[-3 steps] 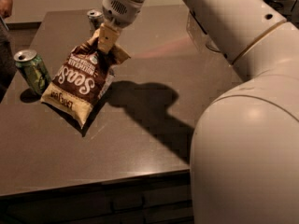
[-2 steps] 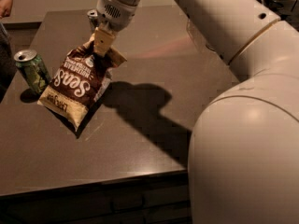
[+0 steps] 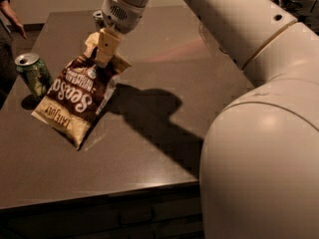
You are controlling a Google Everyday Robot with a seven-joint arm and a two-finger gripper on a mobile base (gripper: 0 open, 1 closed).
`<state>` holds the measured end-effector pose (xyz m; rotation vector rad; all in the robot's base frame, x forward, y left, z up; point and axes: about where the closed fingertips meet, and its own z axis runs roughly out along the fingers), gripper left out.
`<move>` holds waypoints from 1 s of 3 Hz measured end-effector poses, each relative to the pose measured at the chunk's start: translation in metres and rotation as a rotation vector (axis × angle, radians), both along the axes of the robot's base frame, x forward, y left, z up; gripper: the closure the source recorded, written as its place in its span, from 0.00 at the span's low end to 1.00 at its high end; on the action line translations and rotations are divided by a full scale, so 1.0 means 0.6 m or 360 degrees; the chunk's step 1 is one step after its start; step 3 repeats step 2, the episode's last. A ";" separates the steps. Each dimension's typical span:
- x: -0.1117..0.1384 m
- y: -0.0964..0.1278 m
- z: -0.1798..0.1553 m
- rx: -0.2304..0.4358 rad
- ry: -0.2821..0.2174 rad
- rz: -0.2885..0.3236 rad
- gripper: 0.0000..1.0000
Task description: Move brown chip bag near green can
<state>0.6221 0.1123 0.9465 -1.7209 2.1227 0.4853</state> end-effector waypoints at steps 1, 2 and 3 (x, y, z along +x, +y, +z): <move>0.002 0.004 -0.002 0.0004 -0.0002 0.0001 0.00; 0.002 0.004 -0.002 0.0004 -0.0002 0.0001 0.00; 0.002 0.004 -0.002 0.0004 -0.0002 0.0001 0.00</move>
Offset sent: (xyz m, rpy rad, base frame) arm 0.0009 0.0023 -0.0013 0.0025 -0.0009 0.0007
